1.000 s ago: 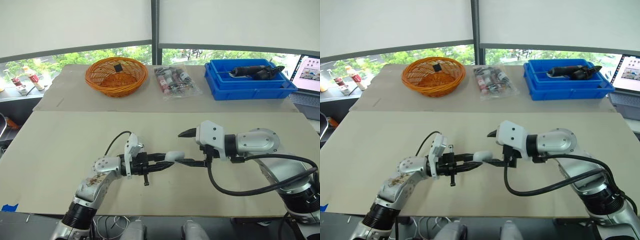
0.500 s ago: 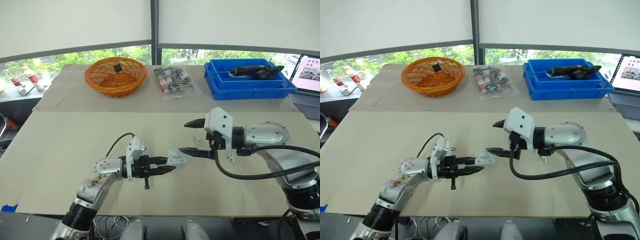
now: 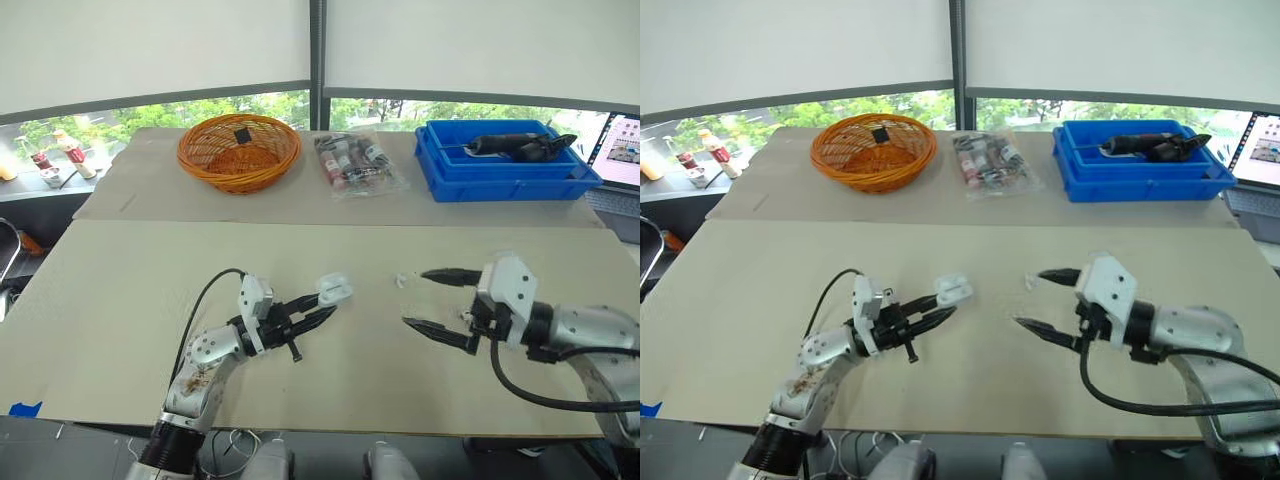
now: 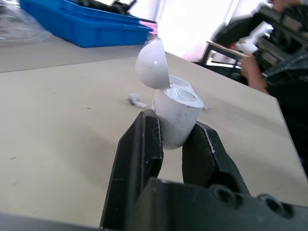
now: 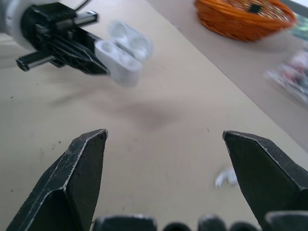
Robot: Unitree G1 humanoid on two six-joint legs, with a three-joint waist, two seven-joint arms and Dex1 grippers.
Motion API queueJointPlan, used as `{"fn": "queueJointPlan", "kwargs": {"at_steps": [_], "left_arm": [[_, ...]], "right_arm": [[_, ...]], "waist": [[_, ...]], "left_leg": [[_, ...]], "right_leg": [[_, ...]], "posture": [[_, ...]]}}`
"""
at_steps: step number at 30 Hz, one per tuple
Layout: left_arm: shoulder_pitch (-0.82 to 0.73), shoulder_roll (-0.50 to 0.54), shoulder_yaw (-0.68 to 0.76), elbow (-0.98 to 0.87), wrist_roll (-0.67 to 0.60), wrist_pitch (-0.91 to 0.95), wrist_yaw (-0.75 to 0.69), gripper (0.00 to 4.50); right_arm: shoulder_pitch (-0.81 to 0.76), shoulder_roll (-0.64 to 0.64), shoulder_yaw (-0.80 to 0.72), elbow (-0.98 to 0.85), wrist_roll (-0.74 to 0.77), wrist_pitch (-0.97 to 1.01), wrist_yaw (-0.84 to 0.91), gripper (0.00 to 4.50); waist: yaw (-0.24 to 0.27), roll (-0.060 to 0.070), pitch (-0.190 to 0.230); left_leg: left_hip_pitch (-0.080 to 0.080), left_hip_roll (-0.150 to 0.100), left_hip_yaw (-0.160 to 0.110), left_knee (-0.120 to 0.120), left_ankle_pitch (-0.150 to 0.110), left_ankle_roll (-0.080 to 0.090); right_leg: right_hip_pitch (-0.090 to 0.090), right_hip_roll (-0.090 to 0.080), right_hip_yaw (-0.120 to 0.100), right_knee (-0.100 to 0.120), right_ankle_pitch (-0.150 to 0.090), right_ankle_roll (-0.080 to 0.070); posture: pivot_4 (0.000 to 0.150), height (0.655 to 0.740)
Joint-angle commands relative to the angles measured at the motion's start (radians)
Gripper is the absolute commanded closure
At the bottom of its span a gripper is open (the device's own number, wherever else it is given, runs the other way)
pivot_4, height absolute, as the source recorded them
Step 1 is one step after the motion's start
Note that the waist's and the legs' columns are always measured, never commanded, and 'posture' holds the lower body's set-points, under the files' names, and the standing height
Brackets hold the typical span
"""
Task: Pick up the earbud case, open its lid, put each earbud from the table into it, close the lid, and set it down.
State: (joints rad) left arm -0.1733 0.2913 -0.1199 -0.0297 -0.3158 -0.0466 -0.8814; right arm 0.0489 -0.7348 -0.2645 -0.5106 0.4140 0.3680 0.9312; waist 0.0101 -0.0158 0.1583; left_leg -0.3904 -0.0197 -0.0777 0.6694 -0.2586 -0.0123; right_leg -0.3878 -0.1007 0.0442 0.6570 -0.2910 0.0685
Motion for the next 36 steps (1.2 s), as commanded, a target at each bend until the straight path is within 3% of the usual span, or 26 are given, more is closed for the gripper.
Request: {"fn": "queueJointPlan", "kwargs": {"at_steps": [1,10,12,20,29,36], "left_arm": [[0.008,-0.012,0.015,-0.010,0.004,-0.051,0.025,3.94],[-0.003,-0.002,0.034,0.012,0.000,-0.068,0.041,3.94],[-0.003,0.000,0.034,0.013,0.000,-0.069,0.038,3.94],[-0.001,0.010,0.037,0.015,-0.004,-0.068,0.034,3.94],[0.000,0.015,0.040,0.016,-0.005,-0.070,0.032,3.94],[0.001,0.017,0.038,0.012,-0.002,-0.062,0.037,3.94]], "right_arm": [[0.123,0.060,-0.160,0.046,-0.023,-0.151,-0.040,0.25],[0.375,0.113,-0.347,0.301,-0.075,-0.380,-0.042,0.25],[0.403,0.106,-0.356,0.352,-0.080,-0.408,-0.034,0.00],[0.429,0.064,-0.386,0.550,-0.086,-0.474,-0.029,0.00],[0.324,0.081,-0.266,0.299,-0.037,-0.337,-0.100,0.00],[0.093,0.195,0.050,0.046,-0.140,-0.065,-0.364,0.00]], "waist": [[0.003,0.000,0.000],[-0.005,0.001,-0.001],[-0.006,0.001,-0.001],[-0.010,0.002,-0.001],[-0.016,0.004,-0.002],[-0.019,0.004,-0.002]], "left_leg": [[0.000,0.000,0.000,0.000,0.000,0.000],[0.003,0.001,0.002,-0.001,0.000,0.000],[0.003,0.001,0.002,-0.001,0.000,0.000],[0.003,0.001,0.003,-0.001,0.000,0.000],[0.003,0.001,0.002,-0.002,0.000,0.000],[0.003,0.001,-0.001,-0.002,0.000,0.000]], "right_leg": [[0.001,0.000,0.000,0.000,0.000,0.000],[0.001,0.001,0.001,0.000,0.000,0.000],[0.002,0.001,0.002,-0.001,0.000,0.000],[0.003,0.001,0.002,-0.001,0.000,0.000],[0.003,0.001,0.002,-0.001,0.000,0.000],[0.002,0.001,0.001,0.000,0.000,0.000]], "posture": [[0.150,0.7400],[0.150,0.7400],[0.150,0.7400],[0.150,0.7400],[0.150,0.7400],[0.150,0.7400]]}}
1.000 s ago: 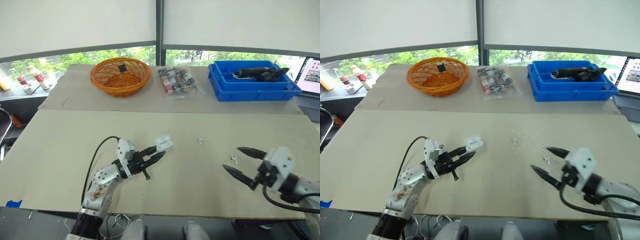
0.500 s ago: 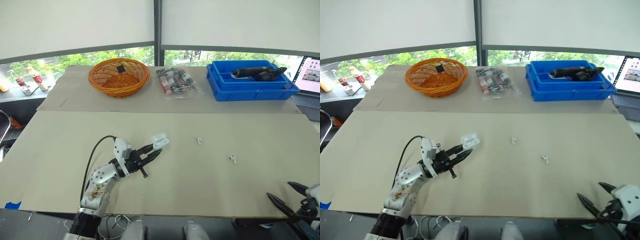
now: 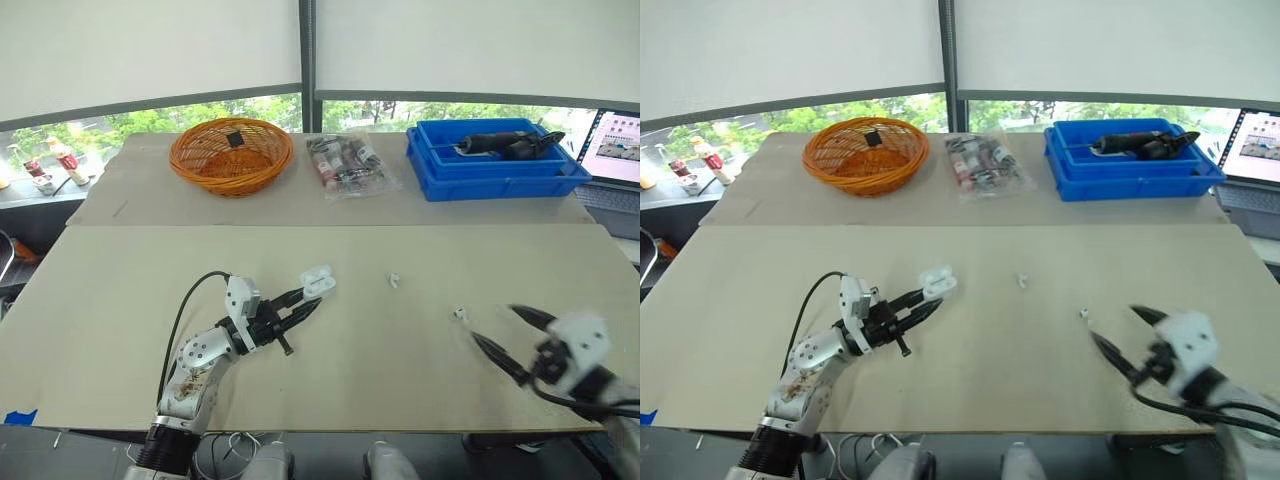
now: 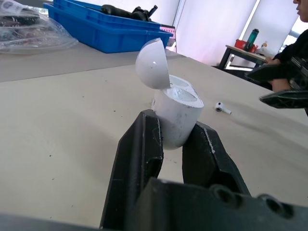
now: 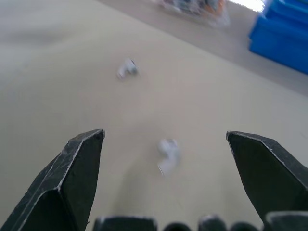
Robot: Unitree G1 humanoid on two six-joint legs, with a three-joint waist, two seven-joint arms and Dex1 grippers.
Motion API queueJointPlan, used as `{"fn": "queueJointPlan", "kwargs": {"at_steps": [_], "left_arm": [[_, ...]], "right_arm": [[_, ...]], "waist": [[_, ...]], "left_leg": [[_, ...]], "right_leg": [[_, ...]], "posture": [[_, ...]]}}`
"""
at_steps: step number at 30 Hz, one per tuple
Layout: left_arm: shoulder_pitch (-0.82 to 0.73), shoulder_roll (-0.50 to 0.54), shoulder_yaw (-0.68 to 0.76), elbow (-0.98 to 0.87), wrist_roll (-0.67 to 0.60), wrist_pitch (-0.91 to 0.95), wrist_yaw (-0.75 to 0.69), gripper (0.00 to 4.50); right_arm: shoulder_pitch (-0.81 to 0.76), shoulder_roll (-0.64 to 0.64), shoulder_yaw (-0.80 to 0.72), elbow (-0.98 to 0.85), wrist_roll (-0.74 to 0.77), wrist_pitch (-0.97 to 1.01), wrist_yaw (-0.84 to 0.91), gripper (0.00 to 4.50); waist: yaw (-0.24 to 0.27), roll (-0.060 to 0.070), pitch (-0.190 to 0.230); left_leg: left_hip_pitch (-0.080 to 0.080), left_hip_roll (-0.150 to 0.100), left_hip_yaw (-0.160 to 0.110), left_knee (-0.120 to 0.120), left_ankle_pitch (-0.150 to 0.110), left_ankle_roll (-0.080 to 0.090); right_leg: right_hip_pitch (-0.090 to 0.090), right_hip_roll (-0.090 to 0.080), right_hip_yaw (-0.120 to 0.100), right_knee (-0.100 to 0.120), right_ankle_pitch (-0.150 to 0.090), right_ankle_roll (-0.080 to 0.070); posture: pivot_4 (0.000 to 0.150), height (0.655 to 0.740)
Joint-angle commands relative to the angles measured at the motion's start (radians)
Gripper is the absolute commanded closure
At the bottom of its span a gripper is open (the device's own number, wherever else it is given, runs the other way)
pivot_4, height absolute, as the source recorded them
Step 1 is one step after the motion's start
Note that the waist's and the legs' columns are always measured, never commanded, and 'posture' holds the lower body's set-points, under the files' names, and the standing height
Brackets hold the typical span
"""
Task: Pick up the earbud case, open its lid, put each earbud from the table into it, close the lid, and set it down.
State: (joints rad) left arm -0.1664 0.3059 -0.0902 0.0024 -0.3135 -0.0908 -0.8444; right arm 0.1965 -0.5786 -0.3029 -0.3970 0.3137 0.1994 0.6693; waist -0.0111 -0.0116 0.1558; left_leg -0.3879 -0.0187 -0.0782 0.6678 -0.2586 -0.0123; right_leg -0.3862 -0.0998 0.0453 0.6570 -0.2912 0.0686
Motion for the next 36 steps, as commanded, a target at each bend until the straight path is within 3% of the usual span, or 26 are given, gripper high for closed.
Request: {"fn": "queueJointPlan", "kwargs": {"at_steps": [1,5,13,22,25,34,36], "left_arm": [[-0.006,0.003,0.007,-0.020,-0.004,-0.017,0.000,3.94],[-0.008,0.003,0.003,-0.025,-0.002,-0.012,0.000,3.94],[-0.010,0.011,0.001,-0.030,0.002,-0.007,0.000,3.94],[-0.003,0.010,-0.010,-0.038,0.006,-0.009,0.007,3.94],[0.000,0.009,-0.012,-0.039,0.008,-0.010,0.010,3.94],[0.008,0.006,-0.020,-0.039,0.014,-0.013,0.018,3.94],[0.014,0.006,-0.020,-0.043,0.016,-0.012,0.021,3.94]], "right_arm": [[-0.089,0.063,0.139,-0.068,-0.074,0.132,-0.139,0.00],[-0.222,0.189,0.260,-0.010,-0.180,0.209,-0.306,0.00],[-0.417,0.375,0.330,0.196,-0.289,0.266,-0.511,0.00],[-0.467,0.460,0.330,0.304,-0.324,0.317,-0.611,0.00],[-0.455,0.479,0.327,0.291,-0.314,0.356,-0.621,0.81],[-0.461,0.496,0.322,0.286,-0.306,0.391,-0.622,3.96],[-0.460,0.487,0.324,0.274,-0.298,0.399,-0.604,4.17]], "waist": [[0.005,0.000,0.000],[0.006,0.000,0.000],[-0.003,0.000,0.000],[-0.005,0.001,0.000],[-0.006,0.001,-0.001],[-0.006,0.001,-0.001],[-0.006,0.001,-0.001]], "left_leg": [[-0.001,0.000,0.000,0.000,0.000,0.000],[-0.001,-0.001,0.000,0.000,0.000,-0.001],[-0.001,-0.001,0.000,0.000,0.001,-0.001],[0.000,-0.001,0.000,0.000,0.001,-0.002],[0.001,-0.001,0.000,0.000,0.001,-0.001],[0.001,-0.001,0.000,0.000,0.001,-0.001],[0.001,-0.001,0.000,0.000,0.001,-0.001]], "right_leg": [[0.000,0.000,-0.001,0.000,0.000,0.000],[-0.001,-0.001,-0.001,0.000,0.000,0.000],[-0.003,0.000,-0.001,0.003,0.000,0.000],[-0.004,0.000,0.000,0.005,0.000,0.000],[-0.003,0.000,-0.001,0.005,0.000,0.000],[-0.003,0.000,-0.001,0.006,0.000,0.000],[-0.003,0.000,-0.001,0.006,0.000,0.000]], "posture": [[0.150,0.7400],[0.150,0.7400],[0.150,0.7400],[0.150,0.7400],[0.150,0.7400],[0.150,0.7400],[0.150,0.7400]]}}
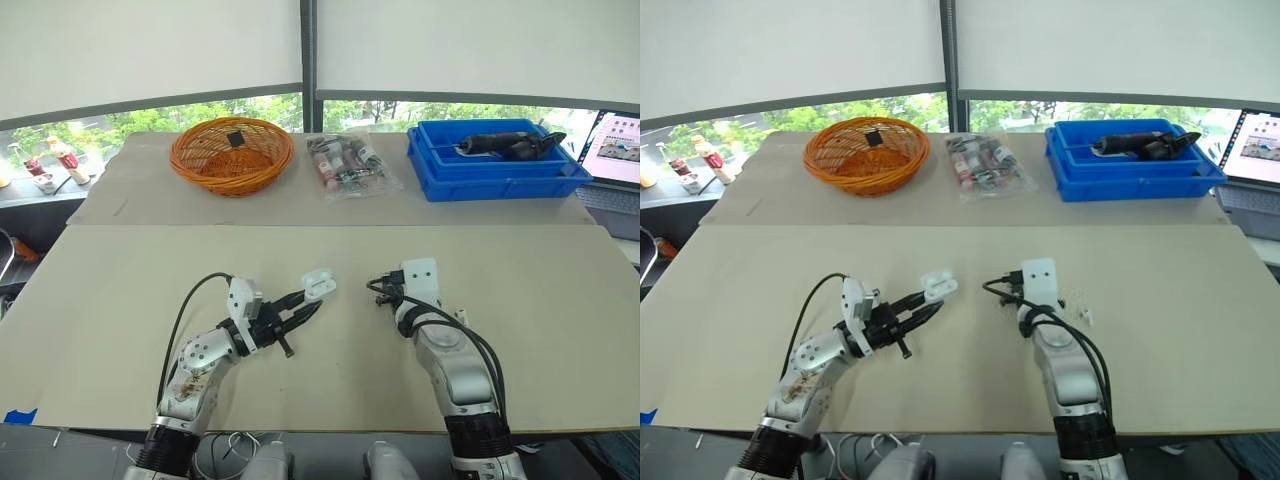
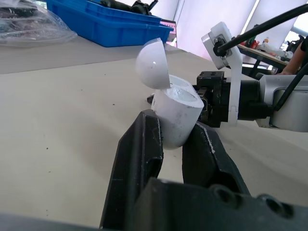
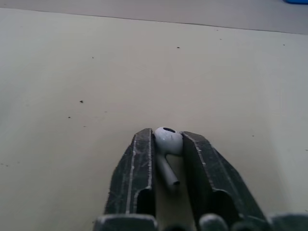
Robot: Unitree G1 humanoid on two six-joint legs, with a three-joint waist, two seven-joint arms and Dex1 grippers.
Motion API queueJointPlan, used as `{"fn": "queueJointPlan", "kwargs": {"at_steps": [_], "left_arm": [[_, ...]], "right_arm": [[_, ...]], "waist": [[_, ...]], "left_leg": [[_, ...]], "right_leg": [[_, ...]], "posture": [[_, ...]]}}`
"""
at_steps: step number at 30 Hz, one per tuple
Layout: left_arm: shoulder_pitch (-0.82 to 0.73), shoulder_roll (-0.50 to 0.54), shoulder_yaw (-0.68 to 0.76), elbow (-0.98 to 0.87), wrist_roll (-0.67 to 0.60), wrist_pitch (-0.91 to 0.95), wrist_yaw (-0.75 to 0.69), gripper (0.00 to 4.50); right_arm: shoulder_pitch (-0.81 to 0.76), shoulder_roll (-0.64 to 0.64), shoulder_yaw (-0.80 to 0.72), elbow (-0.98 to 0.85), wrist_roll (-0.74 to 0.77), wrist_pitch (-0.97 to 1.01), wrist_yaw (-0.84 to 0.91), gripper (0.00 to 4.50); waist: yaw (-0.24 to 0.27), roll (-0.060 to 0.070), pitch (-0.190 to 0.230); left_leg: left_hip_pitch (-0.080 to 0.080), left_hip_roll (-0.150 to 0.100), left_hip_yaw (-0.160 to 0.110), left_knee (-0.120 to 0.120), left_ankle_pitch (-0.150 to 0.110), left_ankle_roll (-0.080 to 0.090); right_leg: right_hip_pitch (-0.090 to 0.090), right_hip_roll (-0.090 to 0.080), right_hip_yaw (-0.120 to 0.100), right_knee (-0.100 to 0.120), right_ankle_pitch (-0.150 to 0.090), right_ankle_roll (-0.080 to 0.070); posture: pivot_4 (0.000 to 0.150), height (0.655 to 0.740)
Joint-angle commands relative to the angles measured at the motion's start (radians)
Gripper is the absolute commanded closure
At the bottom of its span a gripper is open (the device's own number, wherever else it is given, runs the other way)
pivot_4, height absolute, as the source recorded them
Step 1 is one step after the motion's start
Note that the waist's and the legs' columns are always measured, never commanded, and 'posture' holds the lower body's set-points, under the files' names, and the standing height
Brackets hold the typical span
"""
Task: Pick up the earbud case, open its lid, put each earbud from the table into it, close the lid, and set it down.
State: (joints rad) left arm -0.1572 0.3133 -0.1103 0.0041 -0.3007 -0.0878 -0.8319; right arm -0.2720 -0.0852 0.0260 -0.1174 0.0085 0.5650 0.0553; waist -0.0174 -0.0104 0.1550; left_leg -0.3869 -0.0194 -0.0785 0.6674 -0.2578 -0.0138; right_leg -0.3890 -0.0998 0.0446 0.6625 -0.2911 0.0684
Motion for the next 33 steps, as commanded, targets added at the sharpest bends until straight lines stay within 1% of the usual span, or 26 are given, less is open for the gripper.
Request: {"fn": "queueJointPlan", "kwargs": {"at_steps": [1,3,6,10,11,12,14,15,16,17,20,23,25,27,30,33], "left_arm": [[0.009,-0.002,-0.001,-0.050,0.004,-0.014,0.010,3.94],[0.017,-0.001,-0.002,-0.059,0.005,-0.012,0.014,3.94],[0.038,0.003,-0.004,-0.088,0.002,-0.001,0.023,3.94],[0.087,0.012,-0.011,-0.148,-0.001,0.010,0.032,3.94],[0.101,0.014,-0.013,-0.164,0.000,0.013,0.036,3.94],[0.113,0.016,-0.015,-0.179,0.000,0.015,0.039,3.94],[0.134,0.020,-0.017,-0.209,0.000,0.022,0.046,3.94],[0.148,0.024,-0.018,-0.230,-0.001,0.027,0.050,3.94],[0.157,0.026,-0.019,-0.245,0.000,0.031,0.054,3.94],[0.161,0.027,-0.018,-0.256,0.001,0.037,0.059,3.94],[0.173,0.035,-0.018,-0.288,0.000,0.053,0.072,3.94],[0.186,0.049,-0.018,-0.311,-0.003,0.063,0.077,3.94],[0.188,0.052,-0.015,-0.323,-0.011,0.083,0.083,3.94],[0.185,0.052,-0.011,-0.332,-0.018,0.099,0.091,3.94],[0.180,0.048,-0.012,-0.340,-0.019,0.114,0.101,3.94],[0.180,0.047,-0.015,-0.346,-0.021,0.121,0.106,3.94]], "right_arm": [[0.010,-0.013,-0.004,-0.016,0.013,0.039,0.023,4.17],[0.012,-0.041,0.001,-0.046,0.038,0.047,0.077,4.17],[0.019,-0.172,0.026,-0.125,0.098,0.028,0.277,4.17],[0.026,-0.409,-0.022,-0.197,0.228,-0.071,0.603,4.17],[0.031,-0.499,-0.029,-0.197,0.258,-0.121,0.729,4.17],[0.038,-0.561,-0.033,-0.197,0.278,-0.156,0.812,4.17],[0.057,-0.636,-0.051,-0.189,0.347,-0.227,0.964,4.17],[0.069,-0.683,-0.055,-0.187,0.352,-0.249,1.016,4.17],[0.081,-0.756,-0.050,-0.174,0.352,-0.273,1.109,4.17],[0.091,-0.826,-0.036,-0.134,0.316,-0.363,1.198,4.17],[0.128,-0.958,-0.005,-0.015,0.248,-0.595,1.372,4.17],[0.152,-1.017,0.013,0.073,0.217,-0.739,1.454,4.17],[0.167,-1.025,0.005,0.086,0.232,-0.749,1.476,4.17],[0.192,-1.033,-0.001,0.107,0.221,-0.807,1.497,4.17],[0.222,-1.031,-0.003,0.137,0.188,-0.857,1.481,4.17],[0.240,-1.033,-0.004,0.150,0.167,-0.858,1.458,4.17]], "waist": [[0.000,0.000,0.000],[0.000,0.000,0.000],[0.001,0.000,0.000],[-0.001,0.000,0.000],[-0.001,0.000,0.000],[0.000,0.000,0.000],[0.002,-0.001,0.001],[0.002,-0.001,0.001],[0.002,-0.001,0.001],[0.004,0.000,0.001],[0.007,0.000,0.001],[0.005,-0.001,0.001],[0.004,-0.001,0.001],[0.003,-0.001,0.001],[0.006,-0.001,0.001],[0.010,-0.001,0.001]], "left_leg": [[0.000,0.000,0.000,0.000,0.000,0.000],[0.000,0.000,0.000,0.000,0.000,0.000],[-0.001,0.000,0.000,0.000,0.000,0.000],[-0.002,0.000,0.000,0.000,0.000,0.000],[-0.002,0.000,0.001,0.000,0.000,0.000],[-0.002,0.000,0.001,0.000,0.000,0.000],[-0.001,0.001,0.001,0.000,0.000,0.001],[-0.001,0.001,0.001,0.000,-0.001,0.001],[-0.001,0.001,0.001,0.000,-0.001,0.001],[-0.001,0.001,0.001,0.000,-0.001,0.001],[-0.002,0.000,0.003,0.001,-0.001,0.001],[-0.001,0.001,0.003,0.000,-0.001,0.001],[-0.001,0.001,0.003,0.000,-0.001,0.001],[-0.001,0.001,0.003,0.000,-0.001,0.001],[-0.001,0.001,0.003,0.000,-0.001,0.001],[-0.001,0.001,0.003,0.000,-0.001,0.001]], "right_leg": [[0.000,0.000,0.000,0.000,0.000,0.000],[0.000,0.000,0.000,0.000,0.000,0.000],[0.000,0.000,0.000,-0.001,0.000,0.000],[0.000,0.000,0.000,-0.004,0.000,0.000],[0.000,0.000,0.000,-0.005,0.000,0.000],[0.001,0.000,0.000,-0.005,0.000,0.000],[0.002,0.000,0.000,-0.006,0.000,0.000],[0.003,0.001,-0.001,-0.007,0.000,0.000],[0.003,0.001,-0.001,-0.007,0.000,0.000],[0.002,0.001,0.000,-0.007,0.000,0.000],[0.003,-0.001,0.000,-0.008,0.000,0.000],[0.004,0.000,0.000,-0.008,0.000,0.000],[0.003,0.000,0.000,-0.008,0.000,0.000],[0.003,0.000,0.000,-0.007,0.000,0.000],[0.003,0.000,0.000,-0.007,0.000,0.000],[0.003,-0.001,0.000,-0.008,0.000,0.000]], "posture": [[0.150,0.7400],[0.150,0.7400],[0.150,0.7400],[0.150,0.7400],[0.150,0.7400],[0.150,0.7400],[0.150,0.7400],[0.150,0.7400],[0.150,0.7400],[0.150,0.7400],[0.150,0.7400],[0.150,0.7400],[0.150,0.7400],[0.150,0.7400],[0.150,0.7400],[0.150,0.7400]]}}
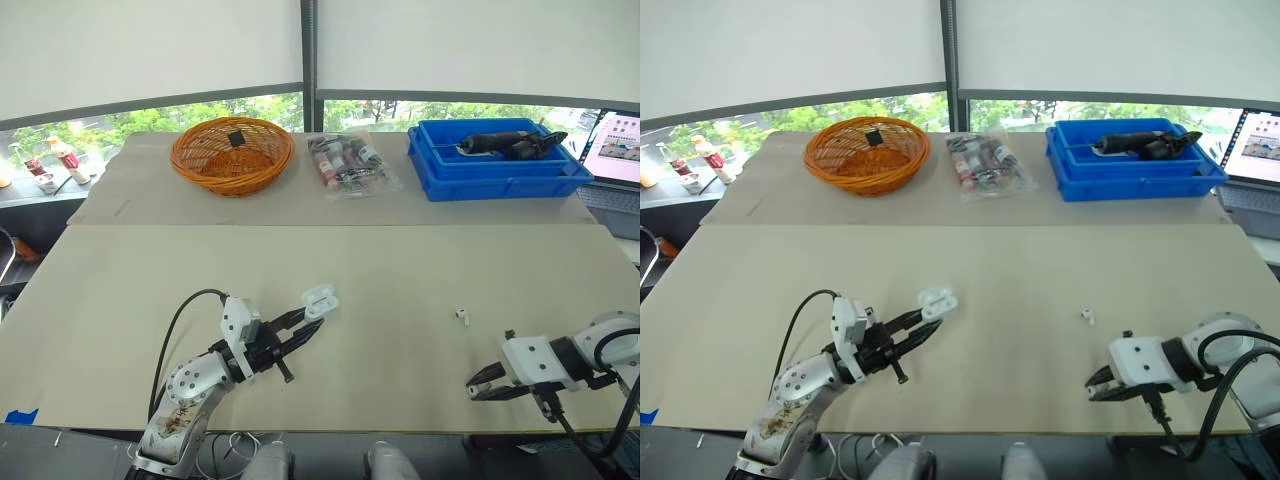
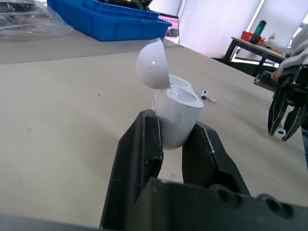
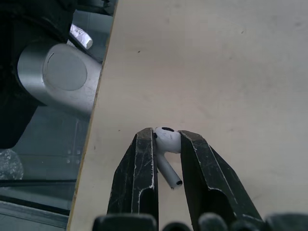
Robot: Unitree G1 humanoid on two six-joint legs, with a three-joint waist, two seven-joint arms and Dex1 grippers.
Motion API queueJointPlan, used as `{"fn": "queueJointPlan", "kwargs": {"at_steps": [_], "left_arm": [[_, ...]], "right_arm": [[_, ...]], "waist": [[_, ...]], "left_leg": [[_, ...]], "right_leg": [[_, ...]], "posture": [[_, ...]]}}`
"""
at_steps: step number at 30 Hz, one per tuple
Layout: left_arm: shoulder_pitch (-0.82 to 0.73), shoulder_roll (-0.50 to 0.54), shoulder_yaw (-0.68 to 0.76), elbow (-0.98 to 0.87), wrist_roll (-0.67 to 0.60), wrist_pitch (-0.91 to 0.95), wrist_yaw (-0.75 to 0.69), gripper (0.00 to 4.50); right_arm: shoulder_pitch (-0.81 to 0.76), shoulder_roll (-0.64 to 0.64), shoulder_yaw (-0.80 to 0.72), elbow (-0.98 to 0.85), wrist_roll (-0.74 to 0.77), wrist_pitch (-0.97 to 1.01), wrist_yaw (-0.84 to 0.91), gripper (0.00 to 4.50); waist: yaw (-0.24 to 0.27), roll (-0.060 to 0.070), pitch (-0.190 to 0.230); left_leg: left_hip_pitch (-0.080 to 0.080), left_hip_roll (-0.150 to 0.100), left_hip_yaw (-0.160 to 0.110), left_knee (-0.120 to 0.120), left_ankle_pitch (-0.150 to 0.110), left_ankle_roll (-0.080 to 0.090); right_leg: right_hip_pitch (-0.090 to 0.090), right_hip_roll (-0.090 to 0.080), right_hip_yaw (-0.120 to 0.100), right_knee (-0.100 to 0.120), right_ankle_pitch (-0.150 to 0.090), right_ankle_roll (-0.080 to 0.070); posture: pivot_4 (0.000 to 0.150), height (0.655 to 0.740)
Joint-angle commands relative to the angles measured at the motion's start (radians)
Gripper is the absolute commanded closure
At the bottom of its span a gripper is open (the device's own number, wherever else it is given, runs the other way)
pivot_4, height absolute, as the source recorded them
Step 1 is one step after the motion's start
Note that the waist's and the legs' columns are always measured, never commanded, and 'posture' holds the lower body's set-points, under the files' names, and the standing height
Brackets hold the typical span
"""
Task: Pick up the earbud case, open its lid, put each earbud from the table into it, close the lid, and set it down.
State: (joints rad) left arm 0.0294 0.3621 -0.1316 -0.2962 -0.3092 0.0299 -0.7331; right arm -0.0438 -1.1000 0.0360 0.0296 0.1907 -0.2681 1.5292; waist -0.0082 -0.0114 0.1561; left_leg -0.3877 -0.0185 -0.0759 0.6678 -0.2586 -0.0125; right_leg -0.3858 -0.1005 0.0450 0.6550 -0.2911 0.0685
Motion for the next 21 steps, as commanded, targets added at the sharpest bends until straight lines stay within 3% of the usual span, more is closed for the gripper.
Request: {"fn": "queueJointPlan", "kwargs": {"at_steps": [1,7,9,15,21], "left_arm": [[-0.006,-0.001,0.005,-0.046,-0.014,0.005,0.007,3.94],[-0.007,0.001,0.004,-0.048,-0.016,0.010,0.008,3.94],[-0.005,0.001,0.004,-0.052,-0.016,0.012,0.008,3.94],[0.001,0.003,0.003,-0.058,-0.018,0.018,0.007,3.94],[0.005,0.003,-0.003,-0.061,-0.016,0.021,0.006,3.94]], "right_arm": [[0.016,-0.019,-0.014,0.003,-0.019,-0.019,-0.022,4.17],[0.028,-0.037,-0.013,-0.002,-0.038,0.038,-0.056,4.17],[0.024,-0.037,-0.011,0.005,-0.045,0.041,-0.065,3.17],[0.016,-0.041,-0.022,0.012,-0.031,0.024,-0.077,1.20],[0.024,-0.080,-0.095,-0.135,0.062,0.117,-0.072,1.18]], "waist": [[0.000,0.000,0.000],[0.003,0.000,0.000],[0.004,0.000,0.000],[0.012,0.000,0.000],[0.016,0.000,0.000]], "left_leg": [[0.000,0.000,0.000,0.000,0.000,0.000],[0.000,0.000,0.000,0.000,0.000,0.000],[0.000,0.000,0.000,0.001,0.000,0.000],[0.000,0.000,0.000,0.001,0.000,0.000],[0.000,0.000,0.000,0.001,0.000,0.000]], "right_leg": [[0.000,0.000,0.000,0.000,0.000,0.000],[0.001,0.000,0.000,0.000,0.000,0.000],[0.001,0.000,0.000,0.000,0.000,0.000],[0.001,0.000,0.000,0.000,0.000,0.000],[0.000,0.000,0.000,0.000,0.000,0.000]], "posture": [[0.150,0.7400],[0.150,0.7400],[0.150,0.7400],[0.150,0.7400],[0.150,0.7400]]}}
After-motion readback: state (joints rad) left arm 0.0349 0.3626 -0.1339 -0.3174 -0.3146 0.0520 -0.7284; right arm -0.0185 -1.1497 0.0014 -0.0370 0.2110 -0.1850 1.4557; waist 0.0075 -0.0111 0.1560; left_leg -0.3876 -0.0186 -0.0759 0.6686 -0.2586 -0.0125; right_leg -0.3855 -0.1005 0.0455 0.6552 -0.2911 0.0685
